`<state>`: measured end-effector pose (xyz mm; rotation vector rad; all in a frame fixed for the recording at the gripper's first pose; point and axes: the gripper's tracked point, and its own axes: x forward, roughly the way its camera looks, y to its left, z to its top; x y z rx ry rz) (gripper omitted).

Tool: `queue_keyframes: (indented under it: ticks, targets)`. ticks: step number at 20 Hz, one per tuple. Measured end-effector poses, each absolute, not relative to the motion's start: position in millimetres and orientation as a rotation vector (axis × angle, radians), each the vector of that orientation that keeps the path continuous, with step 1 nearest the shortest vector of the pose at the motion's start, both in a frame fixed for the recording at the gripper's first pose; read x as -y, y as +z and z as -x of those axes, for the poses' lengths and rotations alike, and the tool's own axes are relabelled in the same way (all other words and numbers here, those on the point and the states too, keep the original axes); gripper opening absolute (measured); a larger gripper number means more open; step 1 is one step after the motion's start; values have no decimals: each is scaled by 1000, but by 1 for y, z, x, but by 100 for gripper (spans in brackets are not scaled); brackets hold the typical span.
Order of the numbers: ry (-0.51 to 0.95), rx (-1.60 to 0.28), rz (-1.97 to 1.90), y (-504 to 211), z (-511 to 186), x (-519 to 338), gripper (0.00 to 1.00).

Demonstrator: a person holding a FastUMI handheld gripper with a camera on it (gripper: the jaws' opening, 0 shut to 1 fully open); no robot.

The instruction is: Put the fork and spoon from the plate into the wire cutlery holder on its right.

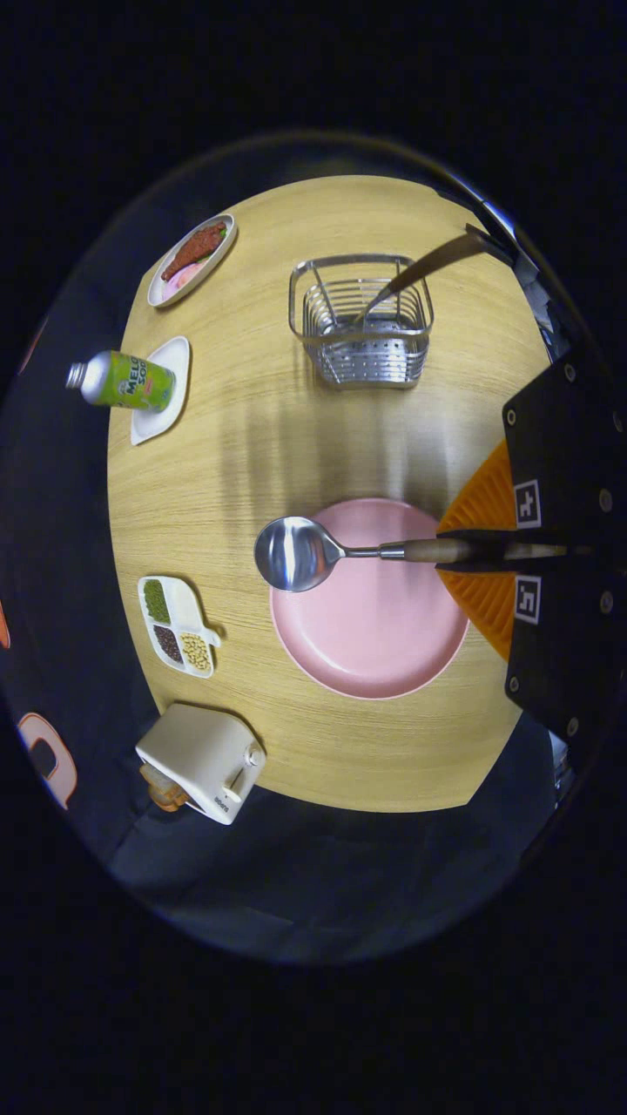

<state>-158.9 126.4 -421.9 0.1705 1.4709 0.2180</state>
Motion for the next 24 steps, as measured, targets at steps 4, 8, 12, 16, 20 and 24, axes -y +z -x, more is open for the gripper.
queue_keyframes:
  ticks: [4,8,12,16,20,24]
  targets:
    - [165,-1454,-164,-404,155,-85,5]
    - [135,-1453,-155,-387,153,-49,5]
    - [119,-1486,-172,-381,153,-24,5]
    - [120,-1553,-167,-374,160,-18,5]
    - [127,-1658,-159,-379,172,-12,5]
    - [111,-1734,-157,-387,176,-4,5]
